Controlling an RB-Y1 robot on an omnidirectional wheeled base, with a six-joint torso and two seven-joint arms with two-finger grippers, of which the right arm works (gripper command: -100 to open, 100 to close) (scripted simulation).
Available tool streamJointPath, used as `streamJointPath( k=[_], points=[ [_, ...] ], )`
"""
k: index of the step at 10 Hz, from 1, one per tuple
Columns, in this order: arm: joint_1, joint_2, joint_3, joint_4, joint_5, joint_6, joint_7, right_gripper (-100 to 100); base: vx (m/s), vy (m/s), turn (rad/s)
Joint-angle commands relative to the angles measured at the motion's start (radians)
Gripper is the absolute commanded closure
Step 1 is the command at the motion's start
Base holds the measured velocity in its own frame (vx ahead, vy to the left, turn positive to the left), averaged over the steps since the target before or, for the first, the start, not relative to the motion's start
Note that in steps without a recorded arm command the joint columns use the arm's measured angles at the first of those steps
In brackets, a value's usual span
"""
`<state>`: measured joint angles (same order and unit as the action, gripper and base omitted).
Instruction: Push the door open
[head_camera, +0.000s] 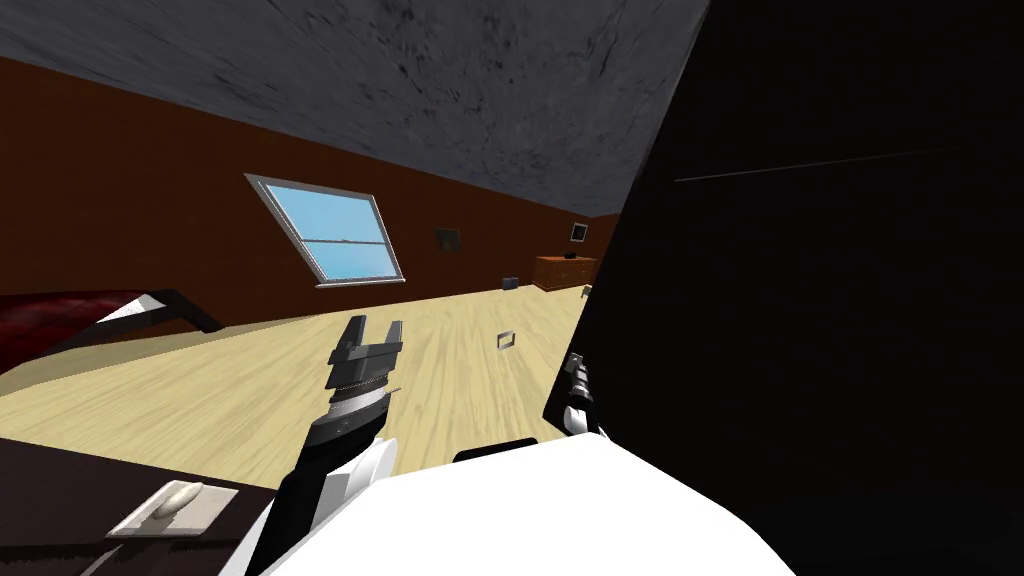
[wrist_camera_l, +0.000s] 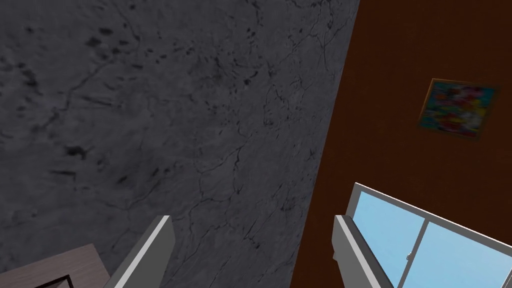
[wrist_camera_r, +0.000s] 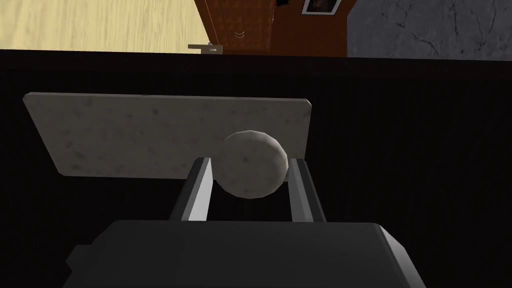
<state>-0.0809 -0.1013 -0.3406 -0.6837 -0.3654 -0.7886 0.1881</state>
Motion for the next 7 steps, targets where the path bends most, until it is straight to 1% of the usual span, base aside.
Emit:
streamJointPath(
  k=[1, 4, 5, 6, 7],
  points=[
    [0.0, -0.014, -0.029, 0.009, -0.015, -0.011, 0.005, 100, 0.24, -0.003, -0.079],
    [0.0, -0.016, -0.05, 0.011, -0.028, -0.011, 0.011, 100, 0.211, 0.017, -0.06],
    [0.0, -0.016, -0.05, 0.011, -0.028, -0.011, 0.011, 100, 0.142, 0.013, -0.034],
    [-0.01, -0.019, -0.048, 0.034, -0.027, -0.025, 0.006, 100, 0.048, -0.002, -0.015],
    [-0.007, -0.022, -0.067, 0.03, -0.04, -0.025, 0.015, 100, 0.141, -0.03, -0.029]
  ],
)
